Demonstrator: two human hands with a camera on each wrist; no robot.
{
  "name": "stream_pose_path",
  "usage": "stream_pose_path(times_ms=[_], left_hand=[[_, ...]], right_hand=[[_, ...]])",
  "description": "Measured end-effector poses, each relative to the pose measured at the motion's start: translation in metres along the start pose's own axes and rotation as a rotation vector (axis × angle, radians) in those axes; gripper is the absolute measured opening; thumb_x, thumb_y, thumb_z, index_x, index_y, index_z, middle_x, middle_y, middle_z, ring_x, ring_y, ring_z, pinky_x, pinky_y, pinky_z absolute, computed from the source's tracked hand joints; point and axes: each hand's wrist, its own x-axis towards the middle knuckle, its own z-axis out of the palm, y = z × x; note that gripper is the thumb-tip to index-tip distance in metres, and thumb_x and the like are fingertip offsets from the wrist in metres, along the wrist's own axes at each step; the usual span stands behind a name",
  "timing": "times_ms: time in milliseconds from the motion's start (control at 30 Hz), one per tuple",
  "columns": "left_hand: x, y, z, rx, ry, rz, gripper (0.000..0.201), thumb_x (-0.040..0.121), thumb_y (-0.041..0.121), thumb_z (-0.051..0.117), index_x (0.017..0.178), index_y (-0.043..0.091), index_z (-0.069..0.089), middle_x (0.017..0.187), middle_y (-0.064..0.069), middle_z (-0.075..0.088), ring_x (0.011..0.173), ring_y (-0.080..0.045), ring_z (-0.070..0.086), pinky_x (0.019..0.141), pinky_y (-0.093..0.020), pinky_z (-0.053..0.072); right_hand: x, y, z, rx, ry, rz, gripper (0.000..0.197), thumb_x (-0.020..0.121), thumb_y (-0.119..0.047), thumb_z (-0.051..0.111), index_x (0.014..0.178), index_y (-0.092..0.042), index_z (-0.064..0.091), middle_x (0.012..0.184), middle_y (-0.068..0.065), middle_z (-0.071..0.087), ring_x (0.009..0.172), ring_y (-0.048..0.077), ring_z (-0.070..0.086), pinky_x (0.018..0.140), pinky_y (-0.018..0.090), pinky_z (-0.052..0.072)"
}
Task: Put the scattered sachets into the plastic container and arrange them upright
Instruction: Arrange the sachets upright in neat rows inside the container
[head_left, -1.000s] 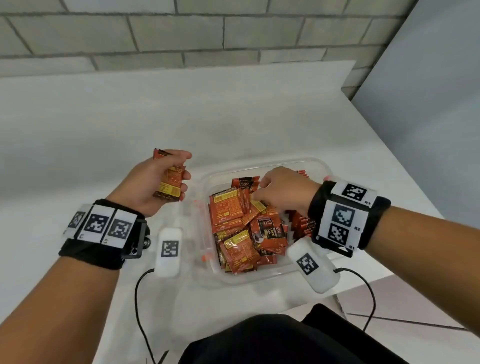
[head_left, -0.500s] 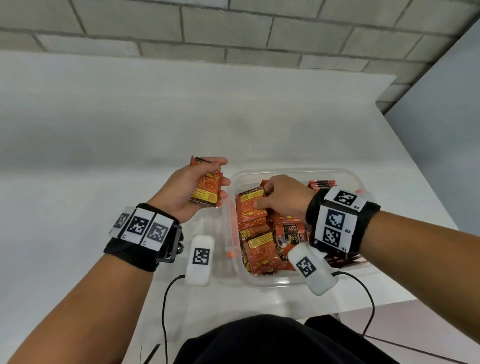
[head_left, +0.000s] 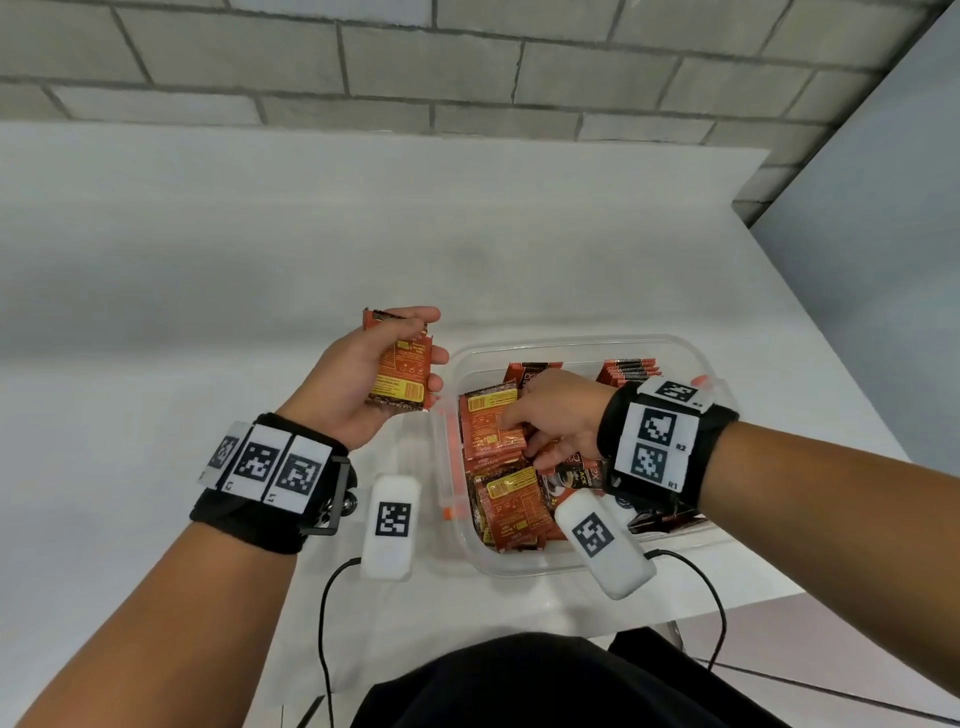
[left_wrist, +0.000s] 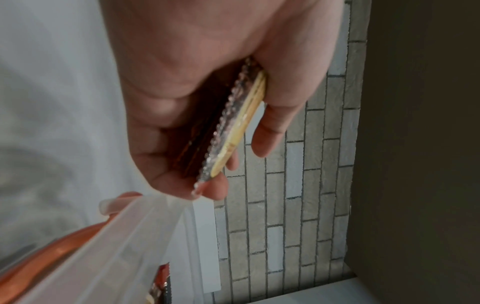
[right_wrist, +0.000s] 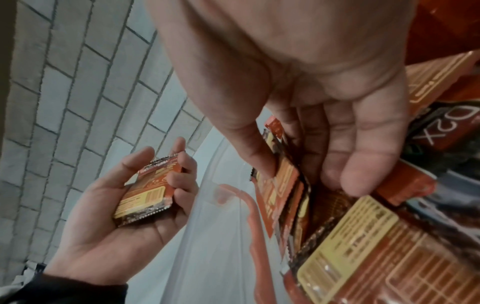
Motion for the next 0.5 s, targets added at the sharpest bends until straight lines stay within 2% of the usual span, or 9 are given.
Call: stream_pose_path(times_ms=[67,167,267,333,500], left_hand=[[-0.002,0.001,0.001,0.000,-0.006,0.013,0.022,0.095,0.019,0.051,0.112,0.014,0.064,0.083,-0.013,0.065,0.061,-0.024,0.060,0.057,-0.031,0.053],[-0.005,0.003,0.005,-0.003,-0.021,0.026,0.023,0.095,0.019,0.050,0.113,0.014,0.064,0.083,-0.013,0.065,0.061,-0.024,0.060,0.055,-0.031,0.053],[-0.008,0.007,0.007,-0.013,-0.032,0.042,0.023,0.095,0.019,0.050,0.113,0.015,0.064,0.084,-0.013,0.065,0.061,-0.025,0.060,0.055,-0.031,0.052],[-0.011,0.008,0.009,-0.020,-0.038,0.056,0.023,0.094,0.020,0.050,0.113,0.015,0.064,0.084,-0.013,0.066,0.061,-0.025,0.060,0.055,-0.031,0.052],[-0.012,0.010,0.020,-0.018,-0.053,0.074,0.023,0.093,0.019,0.051,0.112,0.014,0.063,0.083,-0.013,0.066,0.061,-0.025,0.061,0.056,-0.031,0.053]], right_hand=[[0.000,0.001,-0.002,0.004,0.002,-0.012,0.006,0.090,-0.010,0.061,0.092,-0.007,0.055,0.096,0.009,0.060,0.078,0.019,0.058,0.069,0.030,0.055],[-0.003,0.005,-0.006,-0.002,0.011,-0.047,0.014,0.090,-0.009,0.061,0.080,-0.010,0.052,0.088,0.005,0.059,0.072,0.016,0.056,0.066,0.028,0.054],[-0.011,0.009,-0.018,0.005,0.017,-0.095,0.010,0.088,-0.012,0.065,0.092,-0.010,0.056,0.101,0.006,0.061,0.081,0.018,0.060,0.062,0.027,0.054],[-0.018,0.013,-0.031,0.050,-0.004,-0.126,0.019,0.087,-0.013,0.066,0.104,-0.008,0.060,0.108,0.008,0.066,0.091,0.021,0.064,0.065,0.028,0.054],[-0.034,0.026,-0.057,0.273,-0.079,-0.245,0.025,0.088,-0.004,0.062,0.113,-0.010,0.060,0.098,0.009,0.073,0.085,0.021,0.071,0.073,0.032,0.058]])
